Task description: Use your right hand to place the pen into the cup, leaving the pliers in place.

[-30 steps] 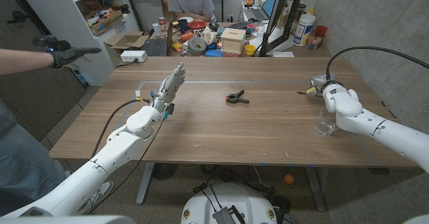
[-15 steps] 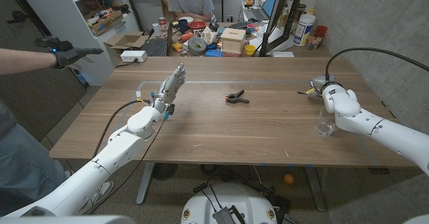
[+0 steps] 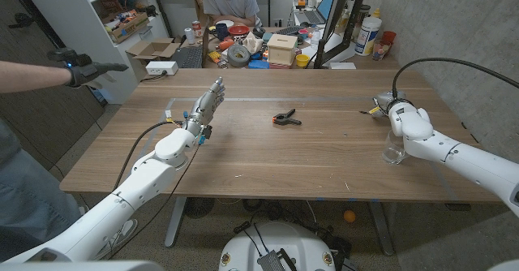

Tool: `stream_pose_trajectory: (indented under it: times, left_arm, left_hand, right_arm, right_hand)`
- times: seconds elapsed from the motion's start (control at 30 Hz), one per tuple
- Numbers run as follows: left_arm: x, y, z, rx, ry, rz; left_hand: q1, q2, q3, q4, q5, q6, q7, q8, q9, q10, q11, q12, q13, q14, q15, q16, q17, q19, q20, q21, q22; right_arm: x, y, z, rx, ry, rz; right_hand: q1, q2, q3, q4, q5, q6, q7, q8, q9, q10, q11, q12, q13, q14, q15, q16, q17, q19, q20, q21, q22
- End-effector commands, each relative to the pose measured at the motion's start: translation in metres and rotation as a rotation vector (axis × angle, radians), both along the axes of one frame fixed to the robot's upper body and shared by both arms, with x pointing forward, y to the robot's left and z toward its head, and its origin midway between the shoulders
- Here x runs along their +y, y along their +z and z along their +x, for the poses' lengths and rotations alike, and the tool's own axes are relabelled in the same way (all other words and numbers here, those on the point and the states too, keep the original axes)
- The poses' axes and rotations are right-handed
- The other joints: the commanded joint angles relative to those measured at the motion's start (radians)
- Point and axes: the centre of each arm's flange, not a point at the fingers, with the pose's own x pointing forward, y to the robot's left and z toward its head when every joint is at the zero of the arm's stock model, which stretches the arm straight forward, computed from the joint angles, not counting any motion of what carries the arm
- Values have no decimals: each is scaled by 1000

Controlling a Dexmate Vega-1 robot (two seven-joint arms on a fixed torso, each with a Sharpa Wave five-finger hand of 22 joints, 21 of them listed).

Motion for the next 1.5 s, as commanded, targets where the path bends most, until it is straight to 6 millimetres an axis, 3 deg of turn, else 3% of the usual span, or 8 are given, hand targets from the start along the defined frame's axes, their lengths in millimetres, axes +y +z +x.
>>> stream_pose_trajectory:
  times: [0.03,0.5,0.83,1.5]
  left_arm:
    - [-1,-1,3,8,1,-3]
    - [-5,0,2,5,-6,-6]
    - [-5,-1,1,7,-6,-8]
    - [-8,2,7,9,-19,-1]
  left_hand:
    - [9,0,-4,-3,-4,4,2,-1,5,2,-1,-1,2,5,4,1,5,-3,7,-4,2]
    - [9,2,-6,-3,-6,6,3,-1,5,2,-2,-2,2,4,4,1,5,-3,8,-4,2]
    - [9,3,-8,-3,-6,7,4,-1,5,1,0,-2,2,4,5,1,5,-3,9,-4,2]
    - [10,4,-11,-3,-7,8,2,-2,5,2,0,-2,2,3,4,0,5,-1,9,-3,2]
  right_arm:
    - [-2,-10,5,16,-8,-1]
    - [2,-11,6,-20,-15,-35]
    - [7,-13,9,-33,-3,-52]
    - [7,5,-6,-93,8,-72]
  right_hand:
    - [17,3,5,1,10,38,-1,13,4,20,-1,8,1,19,-12,7,4,13,-1,-7,3]
    - [82,9,18,-14,17,200,-2,66,12,51,-22,8,1,45,-28,2,4,35,-10,-17,5]
    - [125,22,33,-17,21,277,20,100,20,76,-33,11,0,63,-40,5,7,50,-15,-20,6]
    - [140,29,37,-12,17,290,23,114,32,84,-41,8,0,73,-47,7,13,60,-21,-21,7]
